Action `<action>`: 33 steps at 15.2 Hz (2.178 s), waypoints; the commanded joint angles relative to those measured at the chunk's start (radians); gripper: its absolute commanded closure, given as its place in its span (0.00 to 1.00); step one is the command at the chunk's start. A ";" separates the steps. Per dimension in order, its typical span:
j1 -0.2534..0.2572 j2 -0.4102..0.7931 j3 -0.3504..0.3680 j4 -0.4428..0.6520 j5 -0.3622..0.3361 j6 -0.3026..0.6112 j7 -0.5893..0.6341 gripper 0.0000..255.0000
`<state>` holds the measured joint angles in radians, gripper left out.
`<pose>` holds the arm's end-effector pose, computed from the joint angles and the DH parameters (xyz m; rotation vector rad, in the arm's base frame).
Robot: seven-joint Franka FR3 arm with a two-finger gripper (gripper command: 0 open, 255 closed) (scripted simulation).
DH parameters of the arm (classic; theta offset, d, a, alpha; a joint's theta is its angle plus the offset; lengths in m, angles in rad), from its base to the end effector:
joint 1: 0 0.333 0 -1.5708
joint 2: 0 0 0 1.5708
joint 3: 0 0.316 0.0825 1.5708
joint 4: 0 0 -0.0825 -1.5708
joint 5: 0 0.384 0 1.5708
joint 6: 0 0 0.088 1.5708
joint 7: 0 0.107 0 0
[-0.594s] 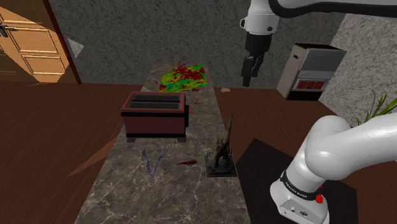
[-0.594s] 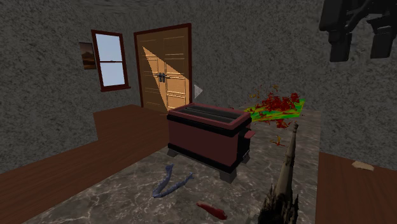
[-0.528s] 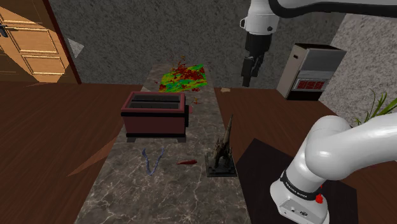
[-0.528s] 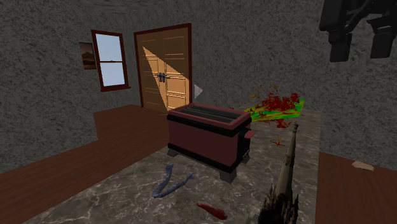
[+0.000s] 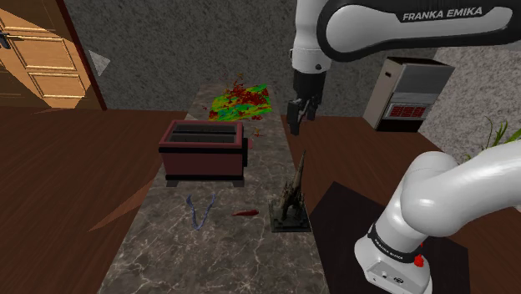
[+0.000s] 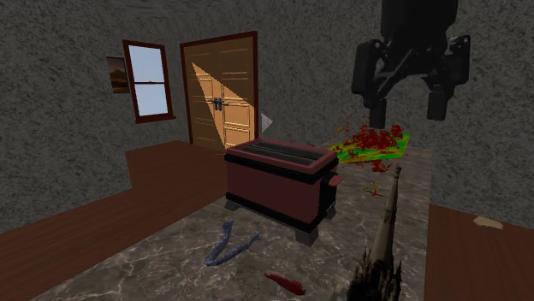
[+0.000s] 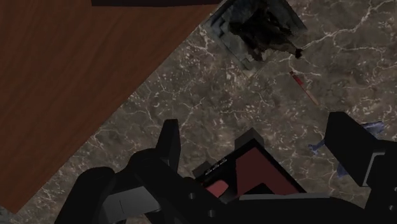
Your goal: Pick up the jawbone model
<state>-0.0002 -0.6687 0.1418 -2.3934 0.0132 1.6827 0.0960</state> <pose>0.3411 0.0579 0.5415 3.0619 0.0176 -0.0595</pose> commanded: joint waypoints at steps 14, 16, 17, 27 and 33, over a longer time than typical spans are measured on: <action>-0.009 0.452 0.273 0.072 -0.022 0.378 0.449 0.00; -0.012 0.534 0.300 0.109 -0.059 0.414 0.520 0.00; -0.013 0.576 0.311 0.129 -0.081 0.429 0.556 0.00; 0.075 1.011 0.311 0.425 -0.336 0.490 0.895 0.00; 0.176 1.262 0.250 0.677 -0.428 0.462 1.015 0.00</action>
<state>0.1604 0.5523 0.4034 -1.7557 -0.4009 2.1458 1.0926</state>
